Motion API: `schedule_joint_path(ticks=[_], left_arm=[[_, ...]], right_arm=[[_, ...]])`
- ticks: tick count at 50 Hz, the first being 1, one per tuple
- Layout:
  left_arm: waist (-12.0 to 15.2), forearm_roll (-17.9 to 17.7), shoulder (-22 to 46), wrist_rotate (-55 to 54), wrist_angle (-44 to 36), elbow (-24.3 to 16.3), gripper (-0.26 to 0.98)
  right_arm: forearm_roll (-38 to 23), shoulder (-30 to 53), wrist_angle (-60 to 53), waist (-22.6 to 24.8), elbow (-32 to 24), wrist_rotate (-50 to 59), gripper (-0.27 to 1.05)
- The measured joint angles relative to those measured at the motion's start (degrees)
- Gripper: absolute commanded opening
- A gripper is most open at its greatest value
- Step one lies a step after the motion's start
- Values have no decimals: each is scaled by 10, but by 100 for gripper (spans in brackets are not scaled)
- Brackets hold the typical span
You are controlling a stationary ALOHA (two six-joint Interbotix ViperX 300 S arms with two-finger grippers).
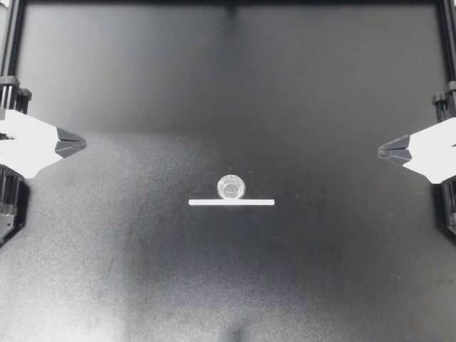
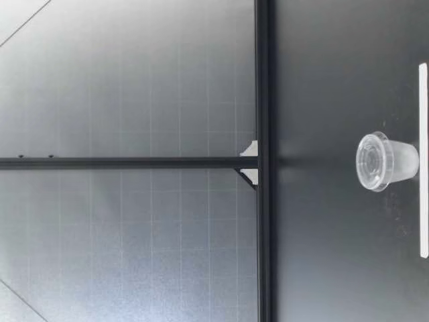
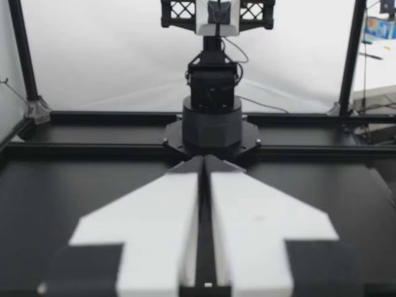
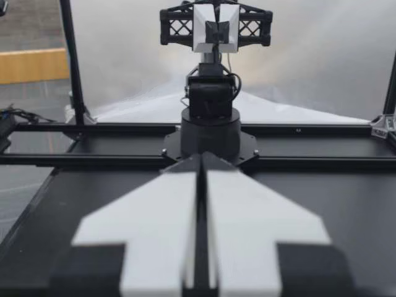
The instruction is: Pick up the plastic cup and open its lid.
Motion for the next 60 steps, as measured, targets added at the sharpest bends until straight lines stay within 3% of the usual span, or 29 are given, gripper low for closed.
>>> schedule_joint_path(ticks=[16, 32, 52, 60], left_arm=[[3, 0, 56, 2, -3, 35, -22], [4, 0, 204, -3, -2, 63, -22], [4, 0, 395, -4, -1, -22, -21], [3, 0, 450, 0, -1, -51, -15]], right_arm=[[-1, 31, -89, -2, 0, -3, -18], [-1, 185, -147, -25, -18, -3, -18], [-1, 359, -147, -29, -64, 2, -18], [-1, 407, -129, -29, -87, 3, -18]])
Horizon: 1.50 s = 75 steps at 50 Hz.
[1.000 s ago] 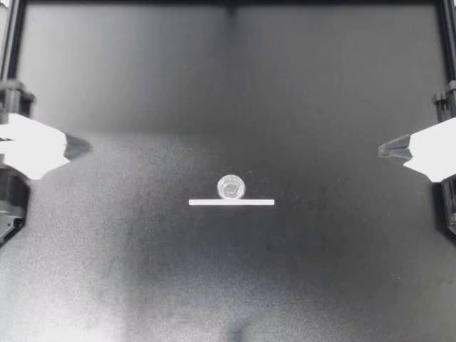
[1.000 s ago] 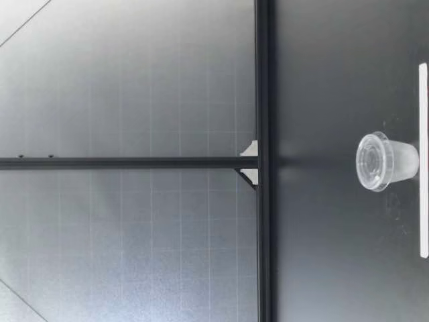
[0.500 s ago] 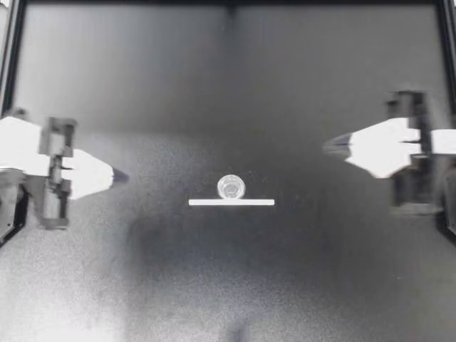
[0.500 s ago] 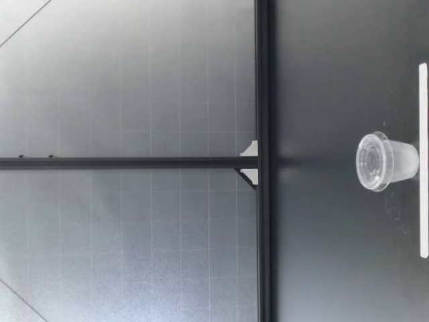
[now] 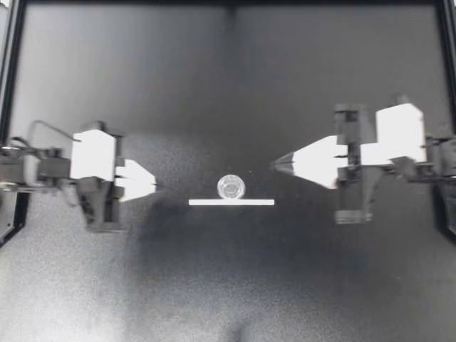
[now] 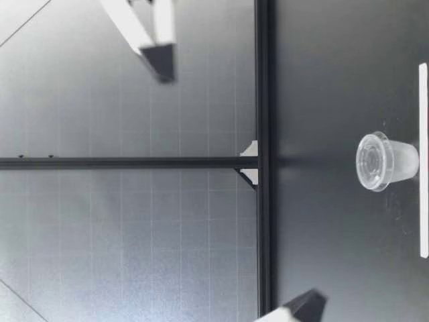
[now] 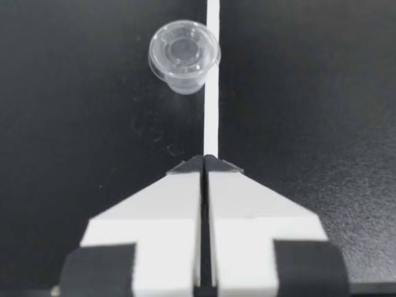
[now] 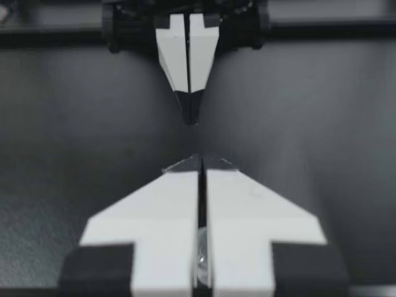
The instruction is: Pick up the plastic cup and open its lid.
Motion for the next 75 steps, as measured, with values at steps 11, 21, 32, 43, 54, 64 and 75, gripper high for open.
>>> schedule_joint_path(ticks=[11, 21, 32, 43, 54, 64, 75], left_arm=[[1, 0, 61, 1, -1, -29, 17], [6, 0, 107, -1, -4, -53, 59], [9, 0, 156, 8, -51, -75, 57], [12, 0, 189, 11, -123, -86, 56], [12, 0, 223, 12, -131, -111, 56], [12, 0, 243, 12, -134, -127, 55], [12, 0, 252, 11, -142, -134, 55]], right_arm=[[0, 53, 48, 0, -41, 0, -18], [0, 98, 88, 0, -72, -1, -18], [0, 146, 126, 0, -102, -3, -18], [0, 184, 149, 0, -124, -4, -18], [0, 207, 153, 0, -139, -4, -18], [0, 220, 156, -4, -142, -4, -18], [0, 229, 167, -6, -142, -4, -18]])
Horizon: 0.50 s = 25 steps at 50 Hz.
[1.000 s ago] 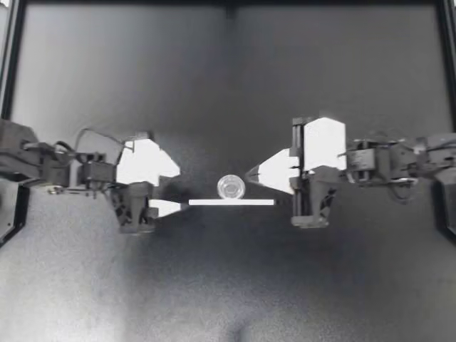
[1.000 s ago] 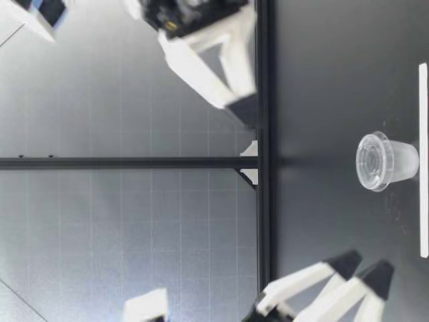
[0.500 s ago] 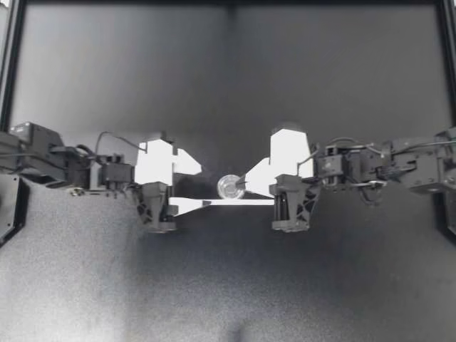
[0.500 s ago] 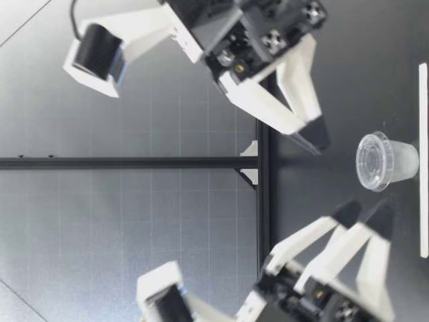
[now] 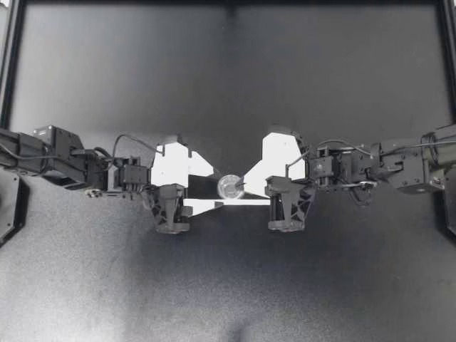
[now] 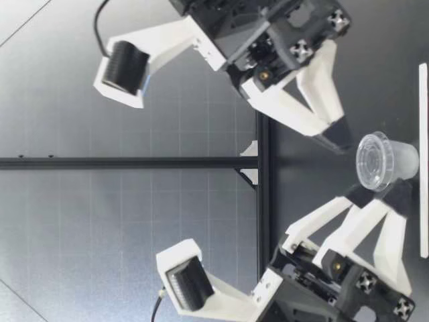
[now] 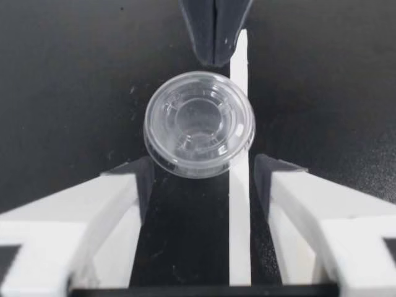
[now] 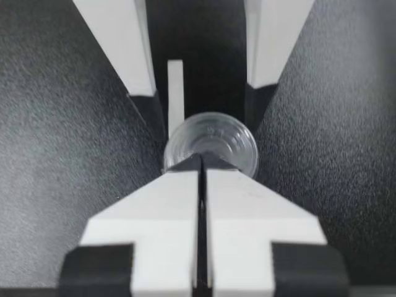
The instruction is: Pick up the plastic cup and open its lid.
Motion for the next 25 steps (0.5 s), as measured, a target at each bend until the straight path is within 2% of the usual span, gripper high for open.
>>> schedule_joint_path(ticks=[25], left_arm=[[1, 0, 12, -3, -1, -10, 55]], right_arm=[[0, 23, 40, -3, -2, 3, -18]])
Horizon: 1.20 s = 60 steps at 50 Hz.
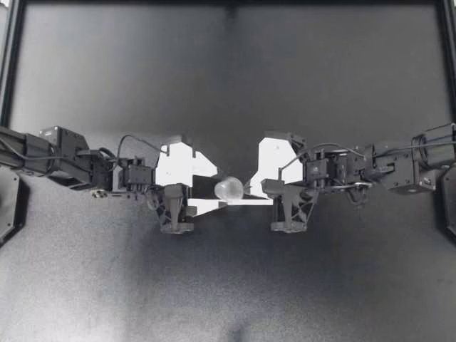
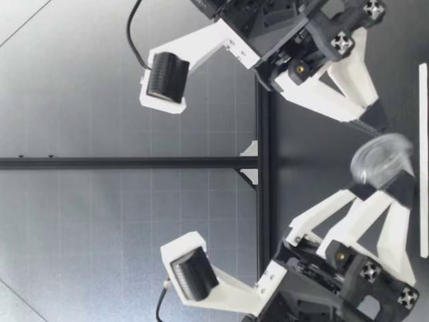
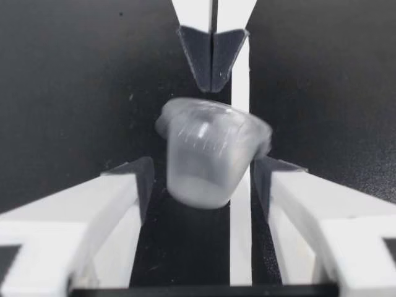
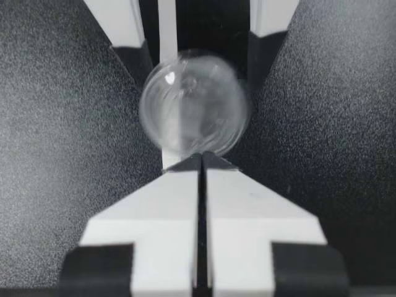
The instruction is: Pick up the plastic cup and open its lid.
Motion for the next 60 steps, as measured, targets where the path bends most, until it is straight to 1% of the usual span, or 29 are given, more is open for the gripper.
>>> schedule_joint_path(ticks=[27, 38, 42, 47, 52, 60], left_arm=[[-1, 4, 20, -1, 16, -27, 55], [-1, 4, 21, -2, 18, -30, 53], [-1, 4, 22, -2, 18, -30, 48], [0, 4, 22, -2, 18, -30, 35], [0, 4, 21, -2, 18, -30, 27], [0, 4, 22, -2, 18, -32, 26]], right_arm=[[0, 18, 3, 0, -16, 0, -18], [0, 22, 3, 0, -18, -2, -18], [0, 22, 3, 0, -18, -3, -18], [0, 22, 2, 0, -18, -2, -18], [0, 22, 2, 0, -18, -2, -18], [0, 22, 3, 0, -18, -3, -18]])
